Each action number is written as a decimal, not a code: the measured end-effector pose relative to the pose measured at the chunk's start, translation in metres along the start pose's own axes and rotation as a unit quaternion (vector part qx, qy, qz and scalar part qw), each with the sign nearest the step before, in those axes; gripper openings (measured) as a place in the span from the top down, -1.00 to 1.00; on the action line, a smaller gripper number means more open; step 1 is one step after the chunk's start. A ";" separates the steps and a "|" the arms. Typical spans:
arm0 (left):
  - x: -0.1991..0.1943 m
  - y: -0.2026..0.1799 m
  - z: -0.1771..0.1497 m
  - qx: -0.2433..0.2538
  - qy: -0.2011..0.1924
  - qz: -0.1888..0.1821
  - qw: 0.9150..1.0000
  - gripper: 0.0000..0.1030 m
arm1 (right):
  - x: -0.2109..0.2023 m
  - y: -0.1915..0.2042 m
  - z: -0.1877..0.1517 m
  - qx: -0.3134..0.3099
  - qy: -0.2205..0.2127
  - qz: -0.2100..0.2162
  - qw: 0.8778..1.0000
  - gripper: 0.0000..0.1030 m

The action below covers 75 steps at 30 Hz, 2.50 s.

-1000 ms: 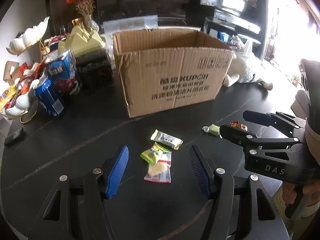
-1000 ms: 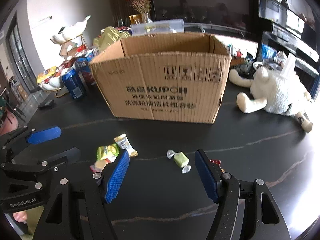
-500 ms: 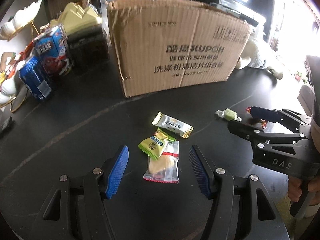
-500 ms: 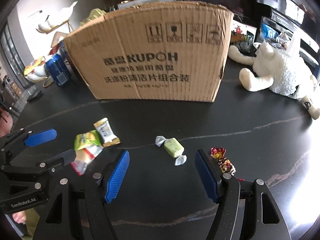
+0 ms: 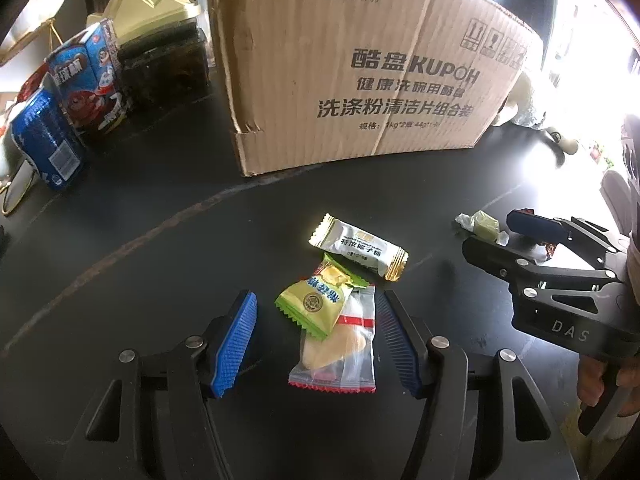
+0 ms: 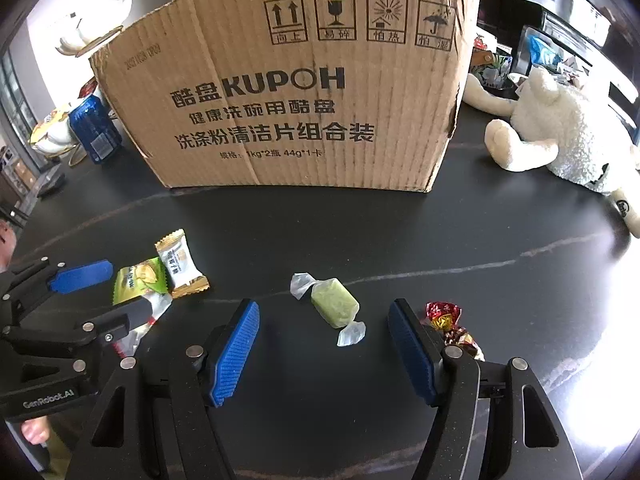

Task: Organize snacks
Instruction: 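Grasp the yellow-green packet with the left tool while the right tool grasps the green candy, then carry the yellow-green packet and green candy over the cardboard box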

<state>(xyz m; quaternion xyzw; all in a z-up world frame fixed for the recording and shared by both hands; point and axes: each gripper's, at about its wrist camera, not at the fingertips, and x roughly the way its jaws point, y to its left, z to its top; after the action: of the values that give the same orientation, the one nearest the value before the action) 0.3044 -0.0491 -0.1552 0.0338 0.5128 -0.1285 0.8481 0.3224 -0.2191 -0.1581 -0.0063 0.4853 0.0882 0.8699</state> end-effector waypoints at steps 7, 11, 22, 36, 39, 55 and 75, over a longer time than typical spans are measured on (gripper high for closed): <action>0.006 0.001 0.002 -0.005 0.003 -0.006 1.000 0.11 | 0.003 -0.004 0.001 0.005 0.000 0.004 1.000 -0.14; 0.004 0.003 0.000 -0.009 0.000 -0.010 1.000 0.35 | 0.003 -0.002 0.002 0.003 -0.003 0.005 1.000 0.19; -0.006 -0.002 0.000 -0.011 -0.014 -0.014 1.000 0.62 | -0.007 0.003 0.001 0.008 -0.011 0.016 1.000 0.62; -0.045 -0.008 0.000 -0.013 -0.050 -0.025 0.998 0.63 | -0.050 0.022 -0.002 0.006 -0.049 0.028 0.998 0.62; -0.056 -0.010 0.001 -0.011 -0.062 -0.026 0.998 0.63 | -0.062 0.025 -0.002 0.005 -0.060 0.032 0.998 0.62; -0.117 -0.022 0.014 0.007 -0.129 -0.025 0.991 0.64 | -0.122 0.029 0.010 0.006 -0.126 0.036 0.991 0.62; -0.176 -0.034 0.067 0.030 -0.202 -0.024 0.979 0.64 | -0.172 0.024 0.061 -0.001 -0.182 0.041 0.982 0.62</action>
<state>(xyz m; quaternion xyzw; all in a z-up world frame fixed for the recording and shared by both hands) 0.2755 -0.0622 0.0338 0.0204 0.3278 -0.1688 0.9293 0.2823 -0.2152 0.0213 0.0291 0.3190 0.1243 0.9391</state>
